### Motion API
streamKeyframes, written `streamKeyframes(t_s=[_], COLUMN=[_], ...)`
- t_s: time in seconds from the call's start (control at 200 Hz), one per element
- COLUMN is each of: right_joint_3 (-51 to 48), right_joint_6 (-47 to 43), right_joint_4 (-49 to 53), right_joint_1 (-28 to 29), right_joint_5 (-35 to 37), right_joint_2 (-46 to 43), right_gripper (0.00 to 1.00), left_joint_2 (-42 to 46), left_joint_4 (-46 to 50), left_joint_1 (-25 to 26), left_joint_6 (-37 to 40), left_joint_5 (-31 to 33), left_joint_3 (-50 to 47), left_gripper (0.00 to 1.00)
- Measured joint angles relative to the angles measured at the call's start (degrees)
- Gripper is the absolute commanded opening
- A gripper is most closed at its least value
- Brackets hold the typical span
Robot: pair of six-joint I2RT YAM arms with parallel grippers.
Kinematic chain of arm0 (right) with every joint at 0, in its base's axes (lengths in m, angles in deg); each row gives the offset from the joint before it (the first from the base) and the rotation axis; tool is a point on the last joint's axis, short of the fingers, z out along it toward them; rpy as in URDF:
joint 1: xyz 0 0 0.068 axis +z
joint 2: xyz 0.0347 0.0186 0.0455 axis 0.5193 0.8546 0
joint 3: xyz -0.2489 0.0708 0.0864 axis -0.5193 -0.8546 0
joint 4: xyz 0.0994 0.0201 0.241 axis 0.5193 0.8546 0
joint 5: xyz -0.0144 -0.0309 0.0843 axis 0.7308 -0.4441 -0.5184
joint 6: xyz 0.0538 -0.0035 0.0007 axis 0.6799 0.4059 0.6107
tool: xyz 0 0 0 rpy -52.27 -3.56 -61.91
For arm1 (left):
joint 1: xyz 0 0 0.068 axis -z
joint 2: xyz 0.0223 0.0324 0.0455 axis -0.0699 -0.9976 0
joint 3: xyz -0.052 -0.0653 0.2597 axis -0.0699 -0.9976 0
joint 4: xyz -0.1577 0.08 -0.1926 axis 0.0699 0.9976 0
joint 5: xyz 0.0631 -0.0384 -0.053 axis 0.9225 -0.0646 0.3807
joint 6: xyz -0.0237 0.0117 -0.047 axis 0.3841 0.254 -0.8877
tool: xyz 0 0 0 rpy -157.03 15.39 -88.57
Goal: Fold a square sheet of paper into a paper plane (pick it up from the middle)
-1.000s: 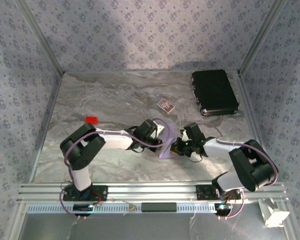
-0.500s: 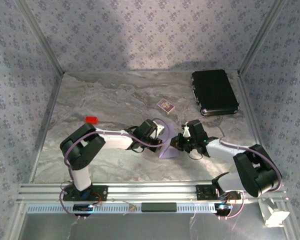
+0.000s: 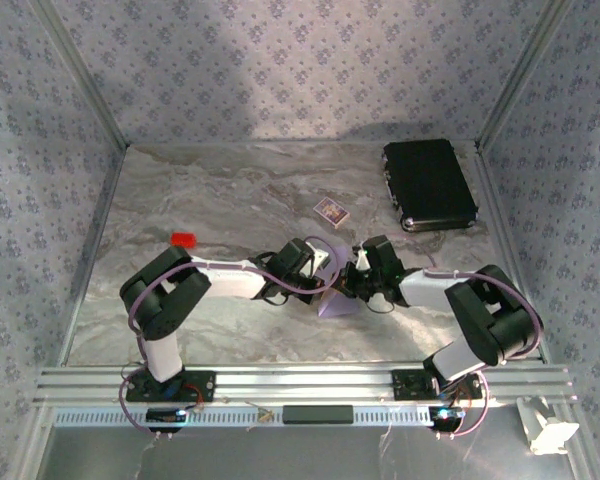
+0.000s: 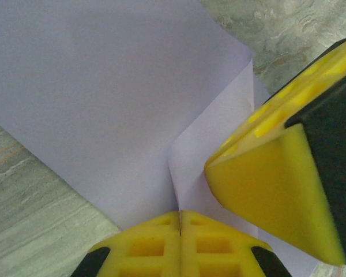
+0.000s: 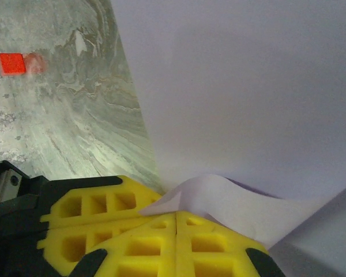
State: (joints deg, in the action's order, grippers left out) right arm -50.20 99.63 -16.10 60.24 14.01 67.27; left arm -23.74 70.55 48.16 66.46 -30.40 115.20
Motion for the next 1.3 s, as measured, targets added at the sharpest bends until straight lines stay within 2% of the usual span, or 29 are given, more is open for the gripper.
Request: streamKeyframes(t_s=[0.375, 0.64, 0.984, 1.299], right_joint_3=[-3.23, -0.90, -0.63, -0.96], right_joint_6=[0.48, -0.59, -1.29, -1.07], right_joint_4=[-3.85, 1.18, 2.40, 2.05], right_joint_1=[-0.59, -2.16, -4.22, -6.23], right_joint_5=[0.02, 0.92, 3.08, 0.94], right_joint_2=[1.55, -2.01, 0.52, 0.50], right_gripper=[0.00, 0.01, 0.01, 0.03], left_joint_2=[-0.87, -1.33, -1.38, -1.64], left_joint_4=[3.06, 3.48, 3.82, 3.89], left_joint_1=[-0.04, -0.04, -0.04, -0.04], left_joint_6=[0.02, 0.02, 0.02, 0.02], left_joint_5=[-0.33, -0.63, -0.63, -0.85], left_joint_3=[2.08, 2.84, 2.99, 3.30], left_gripper=[0.04, 0.04, 0.04, 0.04])
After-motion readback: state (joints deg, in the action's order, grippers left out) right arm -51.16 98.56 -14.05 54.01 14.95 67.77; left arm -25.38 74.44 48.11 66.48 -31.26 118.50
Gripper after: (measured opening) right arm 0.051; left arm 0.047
